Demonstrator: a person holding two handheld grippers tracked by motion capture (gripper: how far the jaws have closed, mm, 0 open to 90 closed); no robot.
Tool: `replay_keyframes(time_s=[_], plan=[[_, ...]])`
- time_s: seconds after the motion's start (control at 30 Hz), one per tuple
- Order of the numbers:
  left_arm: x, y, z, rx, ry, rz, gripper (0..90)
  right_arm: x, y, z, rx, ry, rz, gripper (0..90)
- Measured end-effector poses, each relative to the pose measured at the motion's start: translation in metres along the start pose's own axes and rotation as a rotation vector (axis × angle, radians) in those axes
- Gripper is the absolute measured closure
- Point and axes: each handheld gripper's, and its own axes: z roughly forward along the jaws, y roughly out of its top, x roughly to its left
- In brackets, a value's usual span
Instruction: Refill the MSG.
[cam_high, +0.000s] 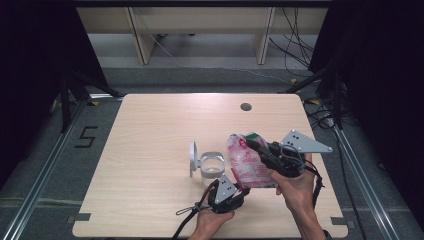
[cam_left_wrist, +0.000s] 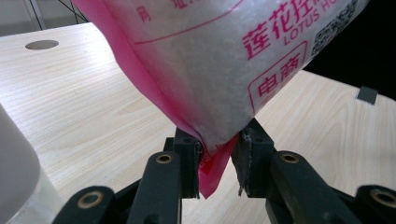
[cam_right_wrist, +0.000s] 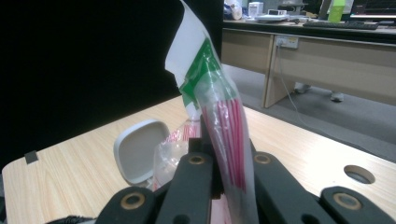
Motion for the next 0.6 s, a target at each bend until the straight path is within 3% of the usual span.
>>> replay_keyframes(time_s=[0.03,0.1,0.2,0.27,0.3,0.33,0.43,0.5,0.6], plan=[[0.000,0.000,0.000,0.001,-0.012,0.000,72.4,-0.001,0.001,0.002,-0.007,-0.004,-0.025,90.0],[-0.001,0.000,0.000,-0.005,-0.004,-0.009,72.5,0.001,0.002,0.005,-0.002,0.004,-0.007,90.0],[-0.002,0.000,0.000,-0.025,-0.006,-0.039,72.6,0.001,0.005,0.010,-0.010,0.005,-0.037,90.0],[-0.002,0.000,0.001,-0.031,-0.007,-0.048,72.6,0.003,0.005,0.010,0.004,-0.002,-0.013,90.0],[-0.001,-0.001,0.003,-0.045,-0.023,-0.053,72.6,0.001,0.006,0.012,-0.013,0.002,-0.038,90.0],[-0.002,-0.001,0.003,-0.046,-0.016,-0.065,72.6,0.003,0.007,0.013,0.010,0.002,-0.032,90.0],[-0.002,0.000,0.004,-0.052,-0.014,-0.082,72.6,0.002,0.009,0.018,0.001,-0.007,-0.049,90.0],[-0.002,-0.001,0.007,-0.070,-0.023,-0.097,72.7,0.004,0.009,0.021,0.017,0.003,-0.027,90.0],[-0.002,-0.002,0.007,-0.061,-0.005,-0.101,72.7,0.002,0.009,0.026,0.017,0.002,-0.039,90.0]])
